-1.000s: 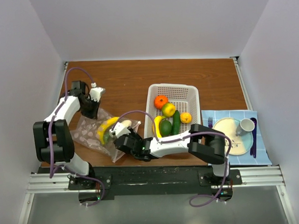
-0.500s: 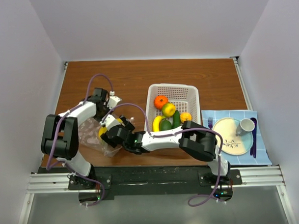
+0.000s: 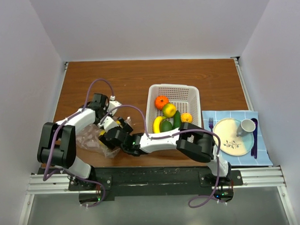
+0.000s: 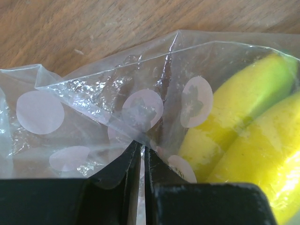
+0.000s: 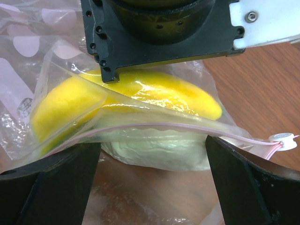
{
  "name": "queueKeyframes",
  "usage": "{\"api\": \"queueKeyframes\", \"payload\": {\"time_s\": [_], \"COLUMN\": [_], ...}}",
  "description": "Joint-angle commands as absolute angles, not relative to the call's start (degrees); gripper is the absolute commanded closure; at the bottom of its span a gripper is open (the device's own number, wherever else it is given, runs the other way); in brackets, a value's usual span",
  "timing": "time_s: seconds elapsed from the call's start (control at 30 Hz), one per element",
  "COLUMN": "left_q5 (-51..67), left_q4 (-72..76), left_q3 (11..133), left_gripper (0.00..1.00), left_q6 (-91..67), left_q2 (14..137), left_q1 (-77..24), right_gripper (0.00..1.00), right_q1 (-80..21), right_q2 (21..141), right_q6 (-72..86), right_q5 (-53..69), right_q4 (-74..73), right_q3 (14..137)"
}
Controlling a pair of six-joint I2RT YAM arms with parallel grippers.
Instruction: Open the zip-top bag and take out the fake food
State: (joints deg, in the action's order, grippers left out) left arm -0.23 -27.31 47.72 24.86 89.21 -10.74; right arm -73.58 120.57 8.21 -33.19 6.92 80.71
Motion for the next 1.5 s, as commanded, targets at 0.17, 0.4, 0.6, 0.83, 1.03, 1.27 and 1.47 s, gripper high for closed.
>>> {"api": "queueKeyframes", "payload": {"time_s": [0.17,0.4,0.6,0.83,1.03,1.27,1.47], "left_q5": [0.79,0.18,-2.81,-3.69,-2.81,-0.35,-2.37], "left_q4": [-30.67,-30.33,-29.09,-29.26,-30.58,-32.61,-32.34], "left_q3": [44.21,44.12,44.47,46.14,46.93,45.18,42.37], "left_gripper": [0.87,0.88,0.91,0.91,0.91,1.0,1.0], "left_q6": [25.13,25.66,25.75,24.7,23.64,23.2,23.56], "left_q2": [87.63,87.1,88.15,89.47,89.03,86.67,84.64], "left_q1": [-12.04,-12.04,-11.08,-10.63,-10.63,-10.63,-10.46], "right_gripper": [0.01,0.03,0.12,0.12,0.01,0.01,0.01], "right_q1": [-71.98,-72.07,-72.51,-73.74,-73.83,-73.56,-73.21], "right_q2": [126.91,123.41,114.28,106.71,108.01,112.32,113.11], "right_q6": [12.66,14.59,15.73,15.38,16.34,29.52,37.26], "right_q5": [-20.66,-16.44,-16.34,-20.65,-25.39,-34.09,-32.87], "right_q4": [6.78,9.66,11.86,9.85,10.72,10.28,13.8], "right_q3": [88.42,73.87,62.16,59.94,64.15,69.78,70.22]}}
